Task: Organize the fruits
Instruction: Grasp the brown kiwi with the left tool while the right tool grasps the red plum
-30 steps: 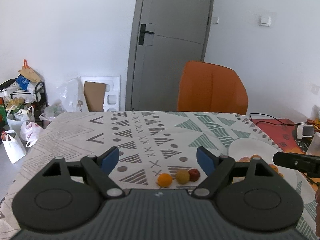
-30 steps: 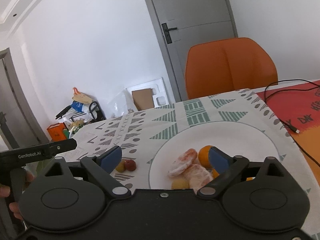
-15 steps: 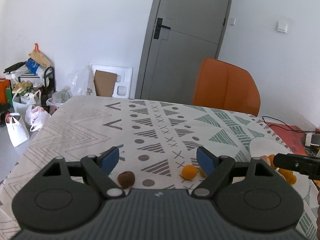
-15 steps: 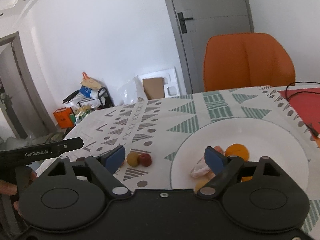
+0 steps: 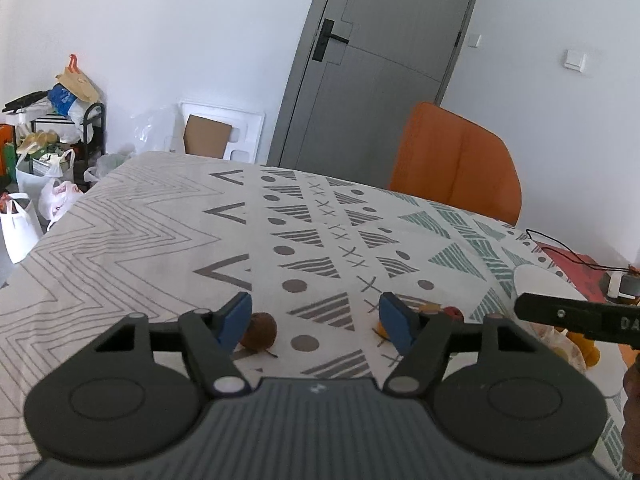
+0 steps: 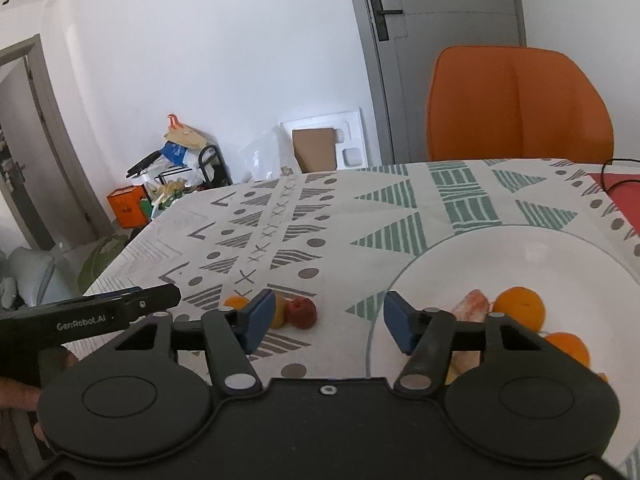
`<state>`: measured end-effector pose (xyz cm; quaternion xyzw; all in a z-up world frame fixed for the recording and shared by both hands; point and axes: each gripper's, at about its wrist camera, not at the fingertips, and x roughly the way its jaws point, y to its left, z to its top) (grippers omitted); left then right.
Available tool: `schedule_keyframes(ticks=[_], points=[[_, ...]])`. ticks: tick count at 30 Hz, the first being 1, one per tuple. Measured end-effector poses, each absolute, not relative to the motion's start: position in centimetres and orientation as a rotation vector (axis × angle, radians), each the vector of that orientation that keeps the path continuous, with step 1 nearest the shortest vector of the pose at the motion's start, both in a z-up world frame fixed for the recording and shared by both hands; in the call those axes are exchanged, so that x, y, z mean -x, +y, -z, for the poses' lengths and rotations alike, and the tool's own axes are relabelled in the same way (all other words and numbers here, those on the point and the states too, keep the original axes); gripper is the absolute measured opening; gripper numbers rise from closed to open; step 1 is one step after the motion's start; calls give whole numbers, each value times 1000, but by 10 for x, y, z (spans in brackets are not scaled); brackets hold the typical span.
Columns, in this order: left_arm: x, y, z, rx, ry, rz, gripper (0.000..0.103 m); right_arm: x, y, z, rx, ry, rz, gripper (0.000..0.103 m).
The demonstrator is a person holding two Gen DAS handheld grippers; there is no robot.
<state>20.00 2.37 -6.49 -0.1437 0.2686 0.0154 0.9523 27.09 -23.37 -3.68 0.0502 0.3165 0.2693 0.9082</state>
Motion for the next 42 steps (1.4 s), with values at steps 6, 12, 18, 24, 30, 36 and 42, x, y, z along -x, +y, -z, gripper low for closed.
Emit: schedule_keyframes(ticks=[6, 12, 18, 24, 30, 36, 42], points=[[-203, 29, 71, 300, 571, -63, 62, -278, -222, 39, -85, 669, -575, 48], [-207, 31, 79, 304, 620, -74, 33, -280, -208, 40, -40, 675, -588, 44], [-203, 40, 77, 342, 616, -68, 23, -284, -192, 40, 3, 687, -583, 42], [-199, 41, 69, 341, 587, -68, 23, -286, -176, 44, 96, 683, -557, 38], [-198, 42, 66, 339, 574, -76, 23, -291, -169, 53, 114, 714, -554, 36], [-194, 45, 62, 355, 561, -70, 23, -284, -165, 52, 134, 715, -549, 21], [-191, 42, 57, 352, 544, -53, 23, -274, -179, 33, 87, 679, -531, 21]])
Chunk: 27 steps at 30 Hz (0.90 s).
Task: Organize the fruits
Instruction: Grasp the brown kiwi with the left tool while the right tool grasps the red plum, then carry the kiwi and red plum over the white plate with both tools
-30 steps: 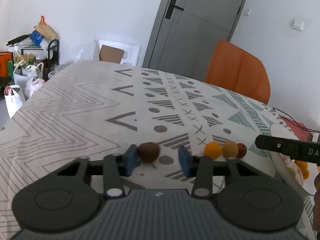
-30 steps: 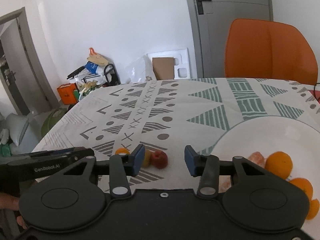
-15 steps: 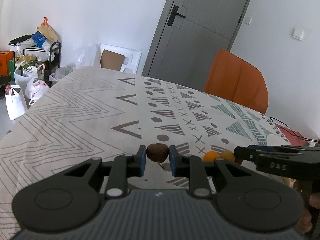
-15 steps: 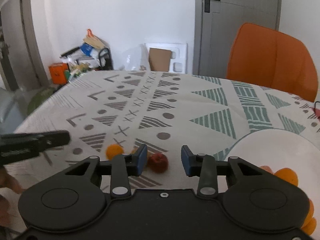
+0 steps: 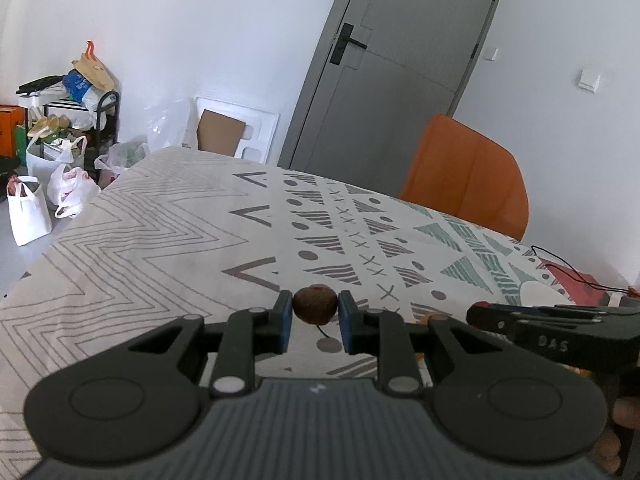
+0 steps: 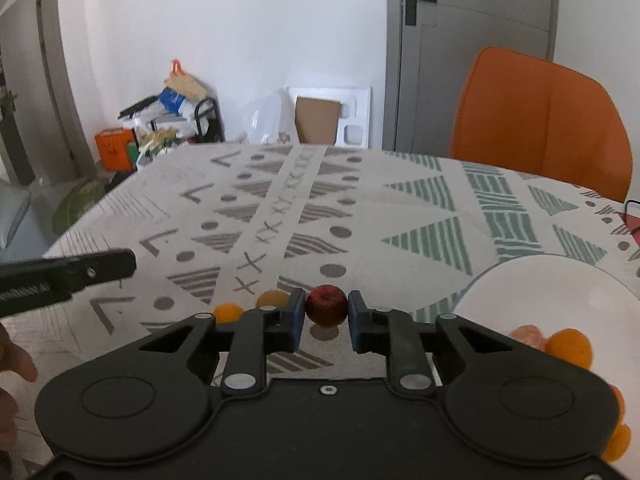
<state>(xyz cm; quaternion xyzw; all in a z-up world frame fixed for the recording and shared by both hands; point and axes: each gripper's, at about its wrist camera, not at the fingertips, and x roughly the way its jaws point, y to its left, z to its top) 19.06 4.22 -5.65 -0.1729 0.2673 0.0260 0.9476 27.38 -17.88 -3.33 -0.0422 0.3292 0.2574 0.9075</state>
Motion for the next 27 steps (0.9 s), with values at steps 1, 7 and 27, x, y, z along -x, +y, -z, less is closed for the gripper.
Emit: schedule_keyframes(ticks=[1, 7, 27], points=[[-190, 41, 54, 352, 538, -48, 23, -272, -182, 31, 81, 678, -527, 21], [-184, 32, 45, 314, 496, -39, 23, -258, -199, 18, 43, 649, -500, 21], [-184, -26, 3, 228, 436, 19, 23, -238, -291, -7, -108, 516, -435, 21]])
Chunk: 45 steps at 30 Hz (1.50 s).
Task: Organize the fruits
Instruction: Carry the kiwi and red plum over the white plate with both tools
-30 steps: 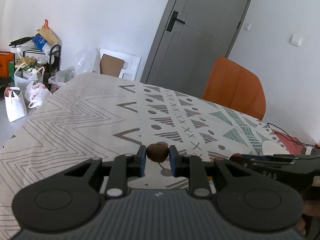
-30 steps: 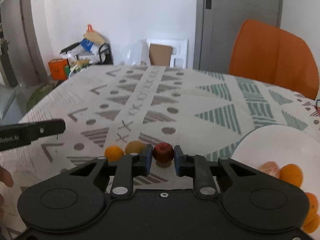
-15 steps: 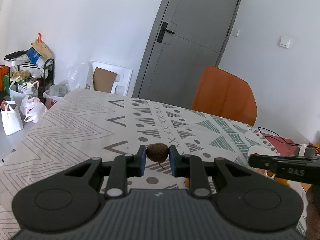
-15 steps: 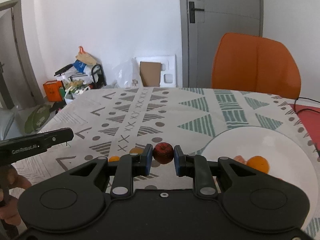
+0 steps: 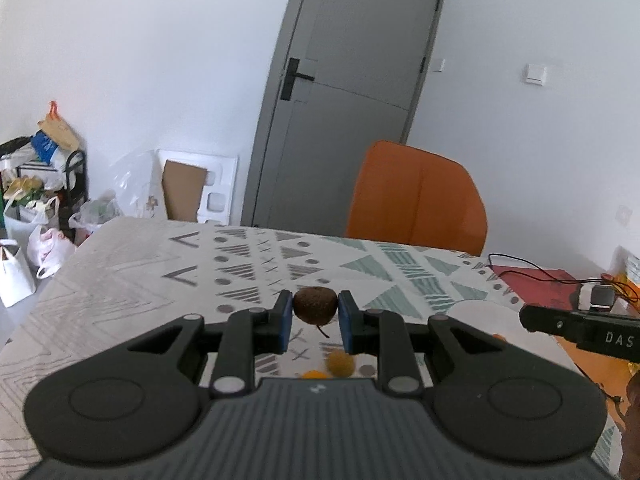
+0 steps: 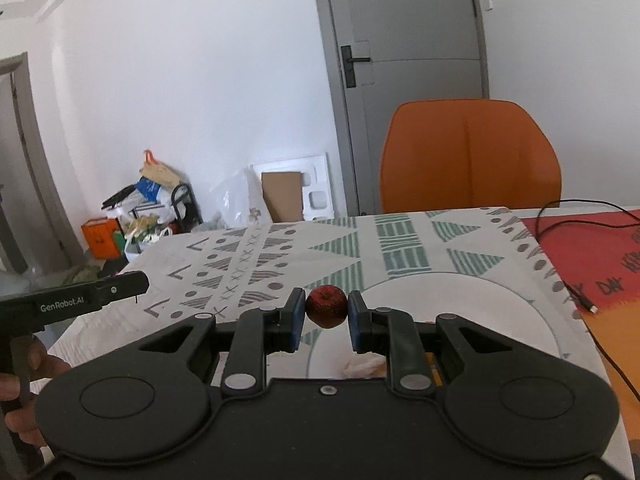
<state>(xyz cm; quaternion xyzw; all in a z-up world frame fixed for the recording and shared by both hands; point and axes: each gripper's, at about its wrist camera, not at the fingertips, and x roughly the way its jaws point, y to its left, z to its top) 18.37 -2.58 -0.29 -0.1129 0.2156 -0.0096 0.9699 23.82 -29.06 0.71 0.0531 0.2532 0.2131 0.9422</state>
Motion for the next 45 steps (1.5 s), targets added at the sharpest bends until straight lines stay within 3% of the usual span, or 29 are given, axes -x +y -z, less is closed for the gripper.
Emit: schedule_keyframes(ticks=[45], points=[[-240, -160, 18, 87, 538, 239, 23, -257, -408, 46, -308, 551, -291, 23]])
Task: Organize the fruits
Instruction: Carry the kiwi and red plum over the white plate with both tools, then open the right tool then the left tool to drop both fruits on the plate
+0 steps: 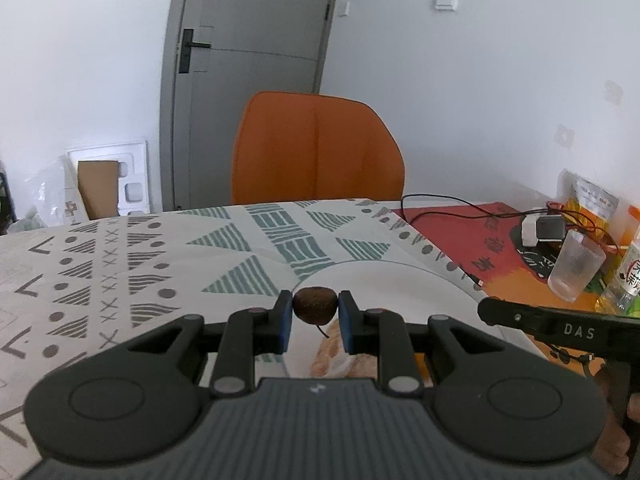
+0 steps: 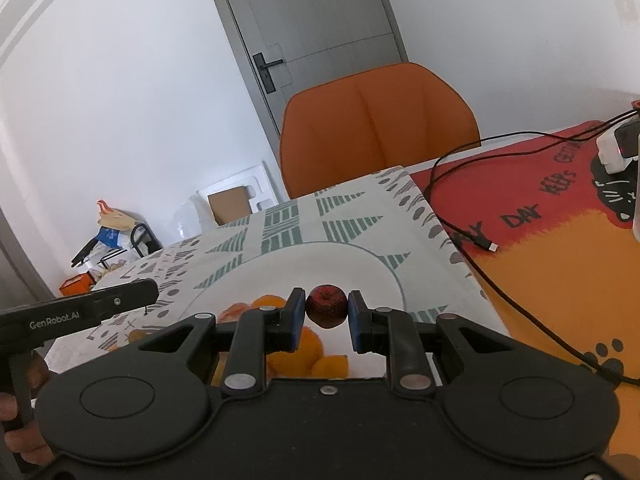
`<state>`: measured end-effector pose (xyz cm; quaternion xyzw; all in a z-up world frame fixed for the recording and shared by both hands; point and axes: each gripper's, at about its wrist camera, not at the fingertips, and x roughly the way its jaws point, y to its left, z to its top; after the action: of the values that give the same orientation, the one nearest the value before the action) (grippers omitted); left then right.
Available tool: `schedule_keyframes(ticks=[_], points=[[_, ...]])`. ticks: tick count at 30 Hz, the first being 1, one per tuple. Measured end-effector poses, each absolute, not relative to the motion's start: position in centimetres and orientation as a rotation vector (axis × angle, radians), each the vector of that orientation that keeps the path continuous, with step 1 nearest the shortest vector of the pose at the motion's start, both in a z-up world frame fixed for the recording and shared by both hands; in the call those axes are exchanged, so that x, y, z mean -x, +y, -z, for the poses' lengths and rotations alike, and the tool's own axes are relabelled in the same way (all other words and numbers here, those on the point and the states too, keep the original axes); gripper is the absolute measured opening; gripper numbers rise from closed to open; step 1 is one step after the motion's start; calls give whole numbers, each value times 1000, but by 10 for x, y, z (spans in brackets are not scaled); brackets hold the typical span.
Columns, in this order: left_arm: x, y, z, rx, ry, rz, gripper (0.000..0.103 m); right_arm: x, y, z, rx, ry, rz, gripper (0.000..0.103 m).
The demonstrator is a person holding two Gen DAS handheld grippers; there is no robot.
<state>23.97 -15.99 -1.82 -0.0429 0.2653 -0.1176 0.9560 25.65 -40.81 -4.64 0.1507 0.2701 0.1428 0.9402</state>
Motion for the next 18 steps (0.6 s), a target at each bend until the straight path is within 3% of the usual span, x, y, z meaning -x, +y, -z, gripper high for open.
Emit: schedule_keyframes(ticks=[18], points=[[-267, -207, 20, -24, 550, 291, 23, -257, -427, 60, -375, 513, -309, 26]])
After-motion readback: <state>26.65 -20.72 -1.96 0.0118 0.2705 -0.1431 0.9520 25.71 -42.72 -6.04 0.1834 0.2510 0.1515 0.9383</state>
